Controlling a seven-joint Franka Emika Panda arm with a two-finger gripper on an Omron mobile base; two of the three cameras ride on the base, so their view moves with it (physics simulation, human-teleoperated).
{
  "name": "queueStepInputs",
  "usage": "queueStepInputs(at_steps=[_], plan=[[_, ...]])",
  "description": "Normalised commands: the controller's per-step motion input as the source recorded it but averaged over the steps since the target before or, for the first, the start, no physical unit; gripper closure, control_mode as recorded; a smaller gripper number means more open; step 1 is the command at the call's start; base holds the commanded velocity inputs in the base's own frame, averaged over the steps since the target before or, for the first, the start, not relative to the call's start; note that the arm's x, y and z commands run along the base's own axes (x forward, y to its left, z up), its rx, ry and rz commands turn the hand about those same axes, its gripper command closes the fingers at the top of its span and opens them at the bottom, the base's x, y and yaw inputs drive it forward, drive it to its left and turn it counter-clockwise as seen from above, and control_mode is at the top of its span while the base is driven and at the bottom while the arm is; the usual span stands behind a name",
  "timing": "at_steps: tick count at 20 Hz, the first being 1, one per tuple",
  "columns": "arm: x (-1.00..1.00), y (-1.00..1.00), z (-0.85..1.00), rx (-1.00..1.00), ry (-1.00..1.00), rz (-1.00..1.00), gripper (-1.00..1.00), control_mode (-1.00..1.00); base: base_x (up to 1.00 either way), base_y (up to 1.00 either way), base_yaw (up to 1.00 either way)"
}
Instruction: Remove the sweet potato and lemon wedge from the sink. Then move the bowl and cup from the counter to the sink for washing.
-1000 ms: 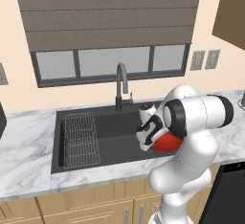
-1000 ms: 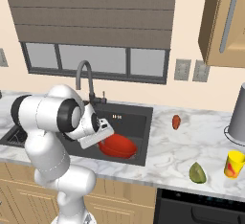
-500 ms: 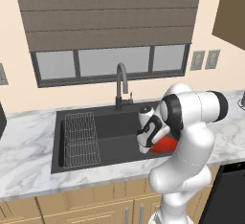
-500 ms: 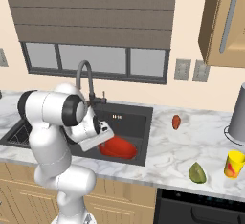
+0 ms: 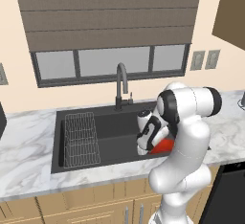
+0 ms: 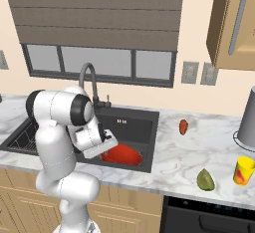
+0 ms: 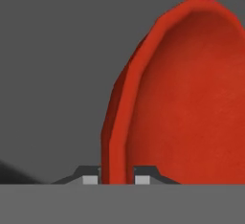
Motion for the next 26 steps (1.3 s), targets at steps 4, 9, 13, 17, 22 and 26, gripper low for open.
queueStepInputs(at_steps=[4,9,13,17,22,26], plan=[[0.10,0.02,-0.22,0.00,0.00,0.00,1.00,-1.00,0.00,0.00,0.00],[0.13,0.01,-0.25,0.00,0.00,0.00,1.00,-1.00,0.00,0.00,0.00],[0.09,0.00,-0.19,0.01,0.00,0.00,1.00,-1.00,0.00,0.00,0.00],[0.06,0.00,-0.07,0.02,0.00,0.00,1.00,-1.00,0.00,0.00,0.00],[0.08,0.00,-0.07,0.02,0.00,0.00,1.00,-1.00,0.00,0.00,0.00],[0.08,0.00,0.00,0.03,0.01,0.00,-1.00,-1.00,0.00,0.00,0.00]])
